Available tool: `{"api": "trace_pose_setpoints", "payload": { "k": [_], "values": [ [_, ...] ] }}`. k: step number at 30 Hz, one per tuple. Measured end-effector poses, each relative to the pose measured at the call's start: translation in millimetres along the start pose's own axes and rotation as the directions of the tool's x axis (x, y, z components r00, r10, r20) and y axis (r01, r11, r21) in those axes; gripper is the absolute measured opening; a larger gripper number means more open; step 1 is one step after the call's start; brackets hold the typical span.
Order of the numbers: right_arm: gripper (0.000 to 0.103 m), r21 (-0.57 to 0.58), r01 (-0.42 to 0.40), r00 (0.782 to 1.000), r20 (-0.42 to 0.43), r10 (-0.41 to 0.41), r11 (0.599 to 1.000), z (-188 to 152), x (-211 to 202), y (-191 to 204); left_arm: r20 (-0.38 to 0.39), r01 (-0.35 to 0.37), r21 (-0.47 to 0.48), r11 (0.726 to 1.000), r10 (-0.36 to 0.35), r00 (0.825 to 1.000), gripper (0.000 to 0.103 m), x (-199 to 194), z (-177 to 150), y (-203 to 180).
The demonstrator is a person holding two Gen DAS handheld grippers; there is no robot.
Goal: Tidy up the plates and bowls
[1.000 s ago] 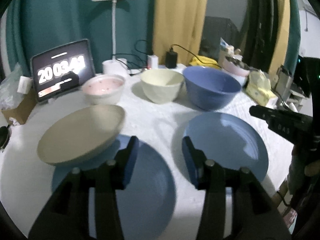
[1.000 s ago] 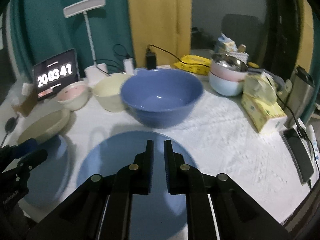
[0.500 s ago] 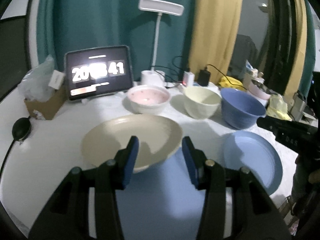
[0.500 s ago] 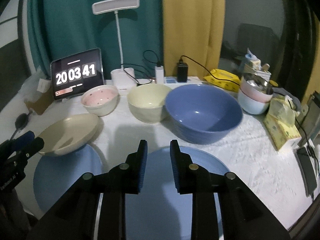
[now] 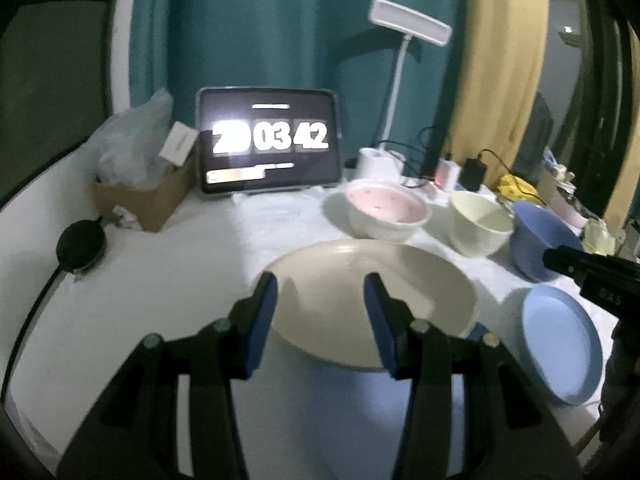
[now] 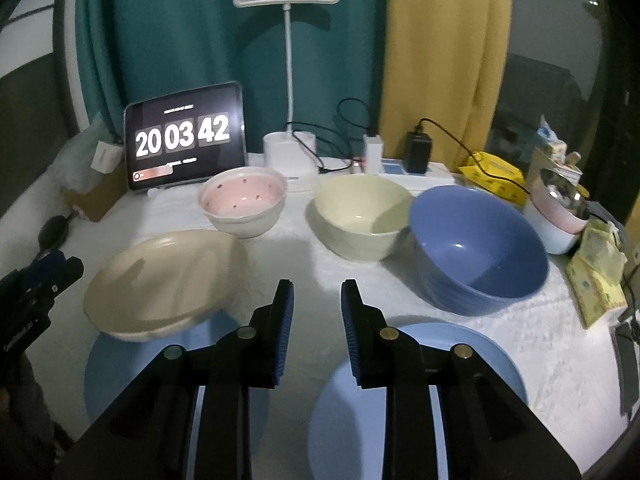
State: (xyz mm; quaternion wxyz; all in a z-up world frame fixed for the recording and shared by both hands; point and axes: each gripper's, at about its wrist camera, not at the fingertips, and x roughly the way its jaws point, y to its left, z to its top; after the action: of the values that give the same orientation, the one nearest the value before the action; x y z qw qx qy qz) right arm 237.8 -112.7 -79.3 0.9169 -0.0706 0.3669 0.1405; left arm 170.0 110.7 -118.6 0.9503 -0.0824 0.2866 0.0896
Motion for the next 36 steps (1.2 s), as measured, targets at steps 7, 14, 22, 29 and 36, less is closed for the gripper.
{"api": "trace_pose_setpoints", "payload": {
  "k": [7,14,22,29,36],
  "values": [
    [0.026,-0.023,-0.022,0.999,-0.024,0.021,0.999,10,22,17,-0.032,-0.029,-0.036,0.999,0.028,0.999,0.047,23,2,27],
    [0.027,-0.034,-0.053,0.997,-0.061,0.051,0.998,15,48,32,-0.076,-0.033,-0.059,0.998,0.028,0.997,0.047,49,3,40],
    [0.027,-0.028,-0.094,0.990,-0.110,0.090,0.995,17,74,43,-0.146,-0.010,-0.093,0.996,-0.004,0.989,0.047,80,3,44],
    [0.027,-0.020,-0.120,0.980,-0.165,0.115,0.993,11,94,50,-0.217,0.005,-0.110,0.994,-0.029,0.976,0.047,97,-2,45],
    [0.027,-0.007,-0.153,0.967,-0.208,0.148,0.988,5,104,56,-0.232,-0.001,-0.096,0.995,-0.022,0.972,0.046,102,-6,42]
  ]
}}
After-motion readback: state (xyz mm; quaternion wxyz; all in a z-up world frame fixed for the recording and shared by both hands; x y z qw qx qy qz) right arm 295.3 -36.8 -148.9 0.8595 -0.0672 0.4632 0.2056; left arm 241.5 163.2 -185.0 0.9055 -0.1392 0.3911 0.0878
